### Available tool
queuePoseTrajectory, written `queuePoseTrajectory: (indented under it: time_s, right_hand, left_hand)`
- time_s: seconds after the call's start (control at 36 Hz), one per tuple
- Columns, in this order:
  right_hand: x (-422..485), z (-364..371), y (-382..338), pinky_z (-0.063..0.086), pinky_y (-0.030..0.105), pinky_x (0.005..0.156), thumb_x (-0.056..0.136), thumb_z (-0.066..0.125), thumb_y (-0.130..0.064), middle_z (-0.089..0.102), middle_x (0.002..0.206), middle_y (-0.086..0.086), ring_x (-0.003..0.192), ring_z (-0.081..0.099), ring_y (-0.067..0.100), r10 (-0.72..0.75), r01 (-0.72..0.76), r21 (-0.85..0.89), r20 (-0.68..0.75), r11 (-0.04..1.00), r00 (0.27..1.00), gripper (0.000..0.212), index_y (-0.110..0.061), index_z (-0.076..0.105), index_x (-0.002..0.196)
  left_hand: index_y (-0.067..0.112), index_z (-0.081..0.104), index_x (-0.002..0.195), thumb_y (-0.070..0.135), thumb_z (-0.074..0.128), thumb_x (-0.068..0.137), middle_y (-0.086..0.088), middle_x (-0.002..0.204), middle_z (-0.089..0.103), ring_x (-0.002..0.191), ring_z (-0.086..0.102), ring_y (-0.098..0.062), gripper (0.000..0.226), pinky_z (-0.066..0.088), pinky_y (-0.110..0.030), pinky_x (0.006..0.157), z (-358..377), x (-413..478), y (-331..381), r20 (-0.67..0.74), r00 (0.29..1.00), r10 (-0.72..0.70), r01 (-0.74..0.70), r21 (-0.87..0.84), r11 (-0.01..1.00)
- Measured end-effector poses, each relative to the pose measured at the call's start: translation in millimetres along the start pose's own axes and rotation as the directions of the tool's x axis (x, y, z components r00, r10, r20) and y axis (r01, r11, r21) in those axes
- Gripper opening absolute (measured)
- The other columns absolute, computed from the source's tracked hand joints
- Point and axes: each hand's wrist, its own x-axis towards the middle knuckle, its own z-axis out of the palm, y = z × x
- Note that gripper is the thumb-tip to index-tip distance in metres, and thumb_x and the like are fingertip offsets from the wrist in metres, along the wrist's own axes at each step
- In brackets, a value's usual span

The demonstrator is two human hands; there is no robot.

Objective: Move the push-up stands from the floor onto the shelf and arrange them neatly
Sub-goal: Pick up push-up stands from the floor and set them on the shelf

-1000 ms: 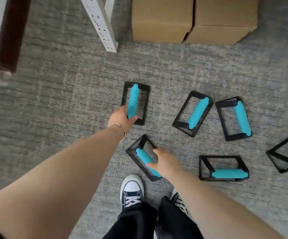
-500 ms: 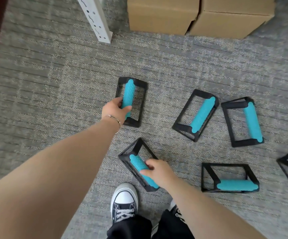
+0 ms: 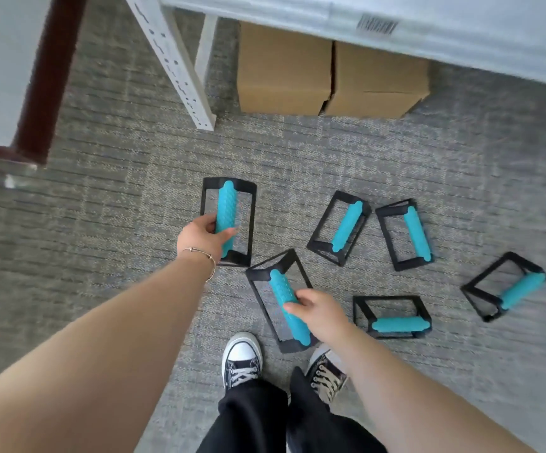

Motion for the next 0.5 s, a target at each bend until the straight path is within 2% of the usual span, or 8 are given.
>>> queuePoseTrajectory:
  time_s: [0.06,0.14,0.19,0.28,0.36,0.44,0.5]
  right_hand:
    - [-35,-15,-19,0.050,0.027,0.081,0.088,0.069,-0.029,0.072,0.104,-0.003,0.094,0.067,0.013,0.020,-0.017,0.074,-0.040,0.997,0.999,0.030,-0.016,0.068,0.114]
    - [-93,-40,-47,0.051,0.038,0.084,0.086,0.071,-0.024,0.074,0.098,0.005,0.092,0.068,0.024,0.031,-0.011,0.145,-0.136,0.989,0.990,0.020,-0.012,0.072,0.102]
    - [-135,-55,-69,0.050,0.035,0.083,0.087,0.070,-0.026,0.073,0.094,0.001,0.088,0.067,0.020,0.042,-0.010,0.180,-0.176,0.984,0.983,0.017,-0.015,0.072,0.099]
    - [-196,-77,-104,0.050,0.035,0.084,0.088,0.069,-0.027,0.073,0.094,-0.002,0.090,0.067,0.018,0.042,0.014,0.243,-0.224,0.970,0.974,0.014,-0.017,0.071,0.098]
    - [-254,-100,-139,0.051,0.037,0.087,0.087,0.070,-0.028,0.073,0.099,-0.001,0.095,0.067,0.018,0.044,0.047,0.317,-0.273,0.947,0.961,0.024,-0.016,0.071,0.108]
    - [-306,-121,-171,0.050,0.036,0.088,0.083,0.073,-0.033,0.072,0.097,-0.002,0.095,0.066,0.019,0.052,0.093,0.373,-0.362,0.923,0.931,0.027,-0.017,0.072,0.105]
    - [-339,-135,-191,0.051,0.037,0.086,0.083,0.074,-0.028,0.072,0.095,-0.001,0.089,0.066,0.017,0.053,0.138,0.425,-0.408,0.895,0.912,0.025,-0.016,0.072,0.105]
  left_hand:
    - [0.019,0.060,0.126,0.030,0.074,0.082,0.005,0.110,0.068,0.086,0.065,-0.015,0.048,0.056,-0.030,0.074,-23,-30,19,-0.002,1.000,-0.007,0.007,0.003,1.000]
    - [0.022,0.062,0.123,0.032,0.072,0.082,0.005,0.109,0.070,0.085,0.067,-0.016,0.043,0.058,-0.030,0.069,-59,-79,52,-0.007,1.000,0.018,-0.018,0.028,0.999]
    - [0.023,0.059,0.126,0.033,0.071,0.083,0.006,0.113,0.069,0.085,0.067,-0.013,0.046,0.053,-0.022,0.060,-84,-113,77,0.001,1.000,0.023,-0.023,0.015,1.000]
    - [0.022,0.058,0.128,0.033,0.071,0.083,0.006,0.115,0.068,0.083,0.066,-0.011,0.049,0.054,-0.022,0.063,-122,-166,116,0.019,0.999,0.036,-0.036,0.006,0.999]
    - [0.022,0.059,0.127,0.033,0.072,0.083,0.006,0.113,0.069,0.078,0.065,-0.009,0.048,0.048,-0.017,0.054,-156,-215,153,0.022,0.998,0.053,-0.053,-0.007,0.999]
    - [0.022,0.060,0.126,0.034,0.072,0.082,0.005,0.112,0.070,0.080,0.067,-0.011,0.047,0.056,-0.024,0.064,-188,-258,188,0.019,0.996,0.083,-0.083,-0.024,0.996]
    - [0.022,0.061,0.125,0.033,0.072,0.082,0.005,0.111,0.070,0.081,0.067,-0.012,0.045,0.058,-0.028,0.071,-208,-285,211,0.010,0.994,0.108,-0.108,-0.031,0.994]
